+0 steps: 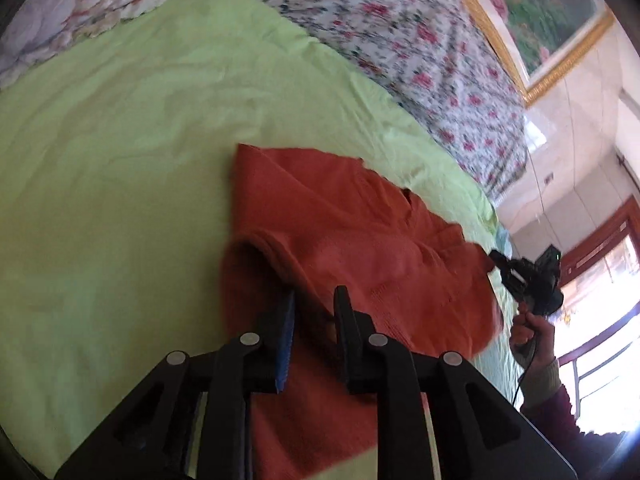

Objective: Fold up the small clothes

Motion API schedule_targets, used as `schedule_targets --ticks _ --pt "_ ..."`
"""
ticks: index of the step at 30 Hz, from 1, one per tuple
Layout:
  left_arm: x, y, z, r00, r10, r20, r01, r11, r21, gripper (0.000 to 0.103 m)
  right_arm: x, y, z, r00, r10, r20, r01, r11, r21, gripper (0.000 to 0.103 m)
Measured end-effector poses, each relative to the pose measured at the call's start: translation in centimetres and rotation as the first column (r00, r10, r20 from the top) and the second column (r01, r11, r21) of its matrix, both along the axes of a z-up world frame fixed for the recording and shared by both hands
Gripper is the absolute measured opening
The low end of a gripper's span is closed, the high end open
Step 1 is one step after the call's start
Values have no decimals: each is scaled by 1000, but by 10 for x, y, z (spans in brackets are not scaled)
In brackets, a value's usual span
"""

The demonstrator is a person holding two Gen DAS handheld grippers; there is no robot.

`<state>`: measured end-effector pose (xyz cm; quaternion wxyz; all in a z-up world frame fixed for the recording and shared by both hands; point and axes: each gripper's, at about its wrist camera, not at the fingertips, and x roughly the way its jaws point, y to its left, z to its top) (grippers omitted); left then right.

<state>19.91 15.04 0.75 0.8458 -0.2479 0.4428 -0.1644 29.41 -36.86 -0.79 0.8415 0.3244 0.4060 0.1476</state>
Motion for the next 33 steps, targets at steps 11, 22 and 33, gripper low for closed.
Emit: schedule_targets --ticks 11,22,33 --pt "6 -157 -4 946 -318 -57 322 939 119 43 -71 106 4 890 456 -4 -451 879 -156 10" --pt "101 -111 3 996 -57 -69 75 953 295 41 3 107 -7 946 320 -52 -322 909 -265 10" --pt "50 -129 57 956 -293 28 290 954 80 54 36 105 18 972 218 85 -202 965 -167 10"
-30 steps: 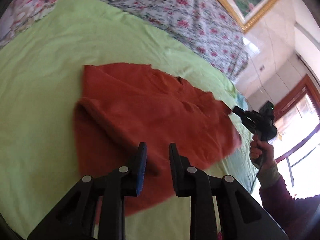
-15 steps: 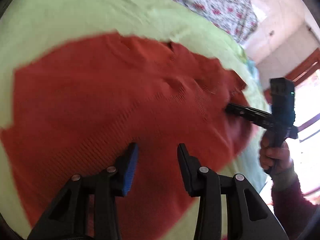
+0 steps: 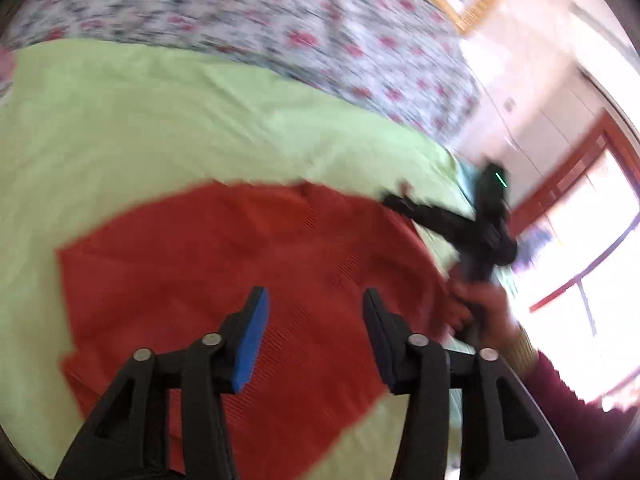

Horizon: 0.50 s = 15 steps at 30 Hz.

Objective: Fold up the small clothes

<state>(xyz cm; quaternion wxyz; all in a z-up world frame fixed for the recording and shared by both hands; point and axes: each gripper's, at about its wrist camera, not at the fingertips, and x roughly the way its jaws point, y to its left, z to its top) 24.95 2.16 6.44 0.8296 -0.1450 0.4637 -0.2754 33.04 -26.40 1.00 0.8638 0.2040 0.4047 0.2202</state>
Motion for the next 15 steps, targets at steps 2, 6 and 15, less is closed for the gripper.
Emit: schedule_targets --ticks 2,6,15 --pt "-14 -29 -18 996 -78 -53 78 997 -7 54 0 6 0 1000 15 0 -15 1000 4 10" --pt "-6 -47 -74 977 -55 -204 66 997 47 52 -4 13 -3 999 39 -13 -39 999 20 10" --pt "55 23 -60 975 213 -70 -195 960 200 28 -11 -16 -8 1000 7 -17 -7 999 40 10"
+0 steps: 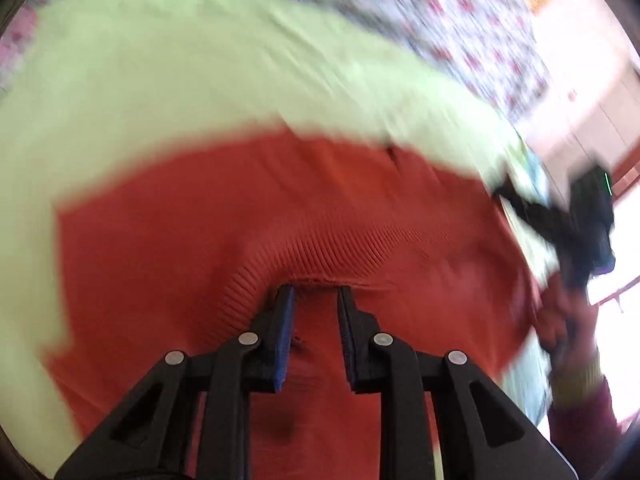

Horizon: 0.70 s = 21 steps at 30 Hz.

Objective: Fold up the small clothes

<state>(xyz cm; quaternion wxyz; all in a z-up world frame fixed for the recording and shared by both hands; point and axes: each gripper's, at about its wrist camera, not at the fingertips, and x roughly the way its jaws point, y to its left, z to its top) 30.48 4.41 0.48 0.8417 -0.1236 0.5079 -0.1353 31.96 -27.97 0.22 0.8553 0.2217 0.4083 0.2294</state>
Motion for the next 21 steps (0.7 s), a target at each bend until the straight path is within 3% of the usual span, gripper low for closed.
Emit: schedule_targets --ticks 2,5,8,10,12,14,18,21 --pt "21 18 17 993 101 68 -107 991 80 37 -2 -4 -3 1000 -10 -13 10 1000 30 10" --pt "38 38 35 986 150 79 -153 988 34 37 -11 -4 -3 1000 -2 -12 2 999 47 10" --pt "16 32 53 991 85 101 -83 996 -22 38 -26 2 1 998 56 5 -56 997 47 10" --pt "-15 17 56 994 -29 104 34 998 -46 44 -37 7 4 995 97 20 -98 995 27 10" --pt "-42 -4 49 988 -129 84 136 987 -82 48 -43 13 5 989 149 15 -150 989 14 10" --pt "-66 -24 30 981 -195 23 196 978 -69 48 -49 19 2 982 187 10 -187 982 -6 10" --pt "-72 -28 -12 984 -148 -102 141 987 -79 46 -49 25 -9 982 187 -14 -187 981 -56 10" --pt "-60 -13 -17 993 -81 -90 72 992 -100 39 -45 20 -13 989 147 -25 -149 987 -59 10"
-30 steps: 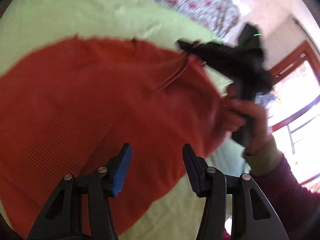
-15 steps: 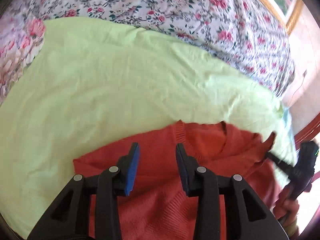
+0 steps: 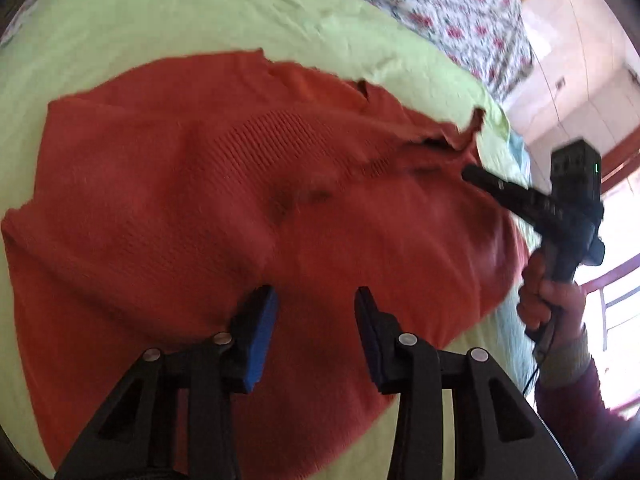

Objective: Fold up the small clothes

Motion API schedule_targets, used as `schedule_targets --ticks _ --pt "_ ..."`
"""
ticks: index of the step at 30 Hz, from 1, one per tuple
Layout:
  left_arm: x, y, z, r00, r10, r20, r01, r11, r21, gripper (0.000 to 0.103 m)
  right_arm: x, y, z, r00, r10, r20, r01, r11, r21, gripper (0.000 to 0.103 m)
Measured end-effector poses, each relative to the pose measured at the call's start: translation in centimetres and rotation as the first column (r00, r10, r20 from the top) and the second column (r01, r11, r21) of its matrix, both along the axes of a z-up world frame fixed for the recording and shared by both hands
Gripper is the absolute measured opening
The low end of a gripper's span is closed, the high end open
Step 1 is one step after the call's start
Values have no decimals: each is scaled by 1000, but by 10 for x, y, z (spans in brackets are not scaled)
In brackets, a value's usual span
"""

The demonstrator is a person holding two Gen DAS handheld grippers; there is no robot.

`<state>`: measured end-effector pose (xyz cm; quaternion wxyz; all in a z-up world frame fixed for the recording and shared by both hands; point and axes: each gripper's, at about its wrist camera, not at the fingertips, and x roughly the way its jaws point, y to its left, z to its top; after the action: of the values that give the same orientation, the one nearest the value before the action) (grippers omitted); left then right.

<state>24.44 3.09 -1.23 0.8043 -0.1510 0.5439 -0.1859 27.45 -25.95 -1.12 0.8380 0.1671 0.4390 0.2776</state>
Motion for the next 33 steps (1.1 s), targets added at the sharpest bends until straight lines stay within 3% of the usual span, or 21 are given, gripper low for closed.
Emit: schedule_targets --ticks 2,6,11,13,17,24,33 --pt "19 7 4 999 50 15 -50 998 26 37 4 -5 -1 1000 -27 -1 27 1000 -6 10" --pt "55 23 22 981 152 116 -165 980 110 37 15 -19 1 995 -100 10 100 995 -11 10" --pt "93 53 50 943 270 193 -279 960 24 39 38 -49 7 963 -268 40 267 963 33 11" --pt "93 60 60 932 291 215 -303 953 22 49 44 -64 9 939 -342 34 339 937 80 11" --pt "71 61 69 924 289 252 -307 951 35 58 37 -73 15 934 -357 12 352 926 137 11" --pt "-22 78 41 944 286 166 -291 957 4 58 -19 -54 19 969 -244 33 240 966 100 11" --pt "-128 91 14 945 312 95 -307 950 -63 58 -93 -52 12 972 -237 7 235 966 105 11"
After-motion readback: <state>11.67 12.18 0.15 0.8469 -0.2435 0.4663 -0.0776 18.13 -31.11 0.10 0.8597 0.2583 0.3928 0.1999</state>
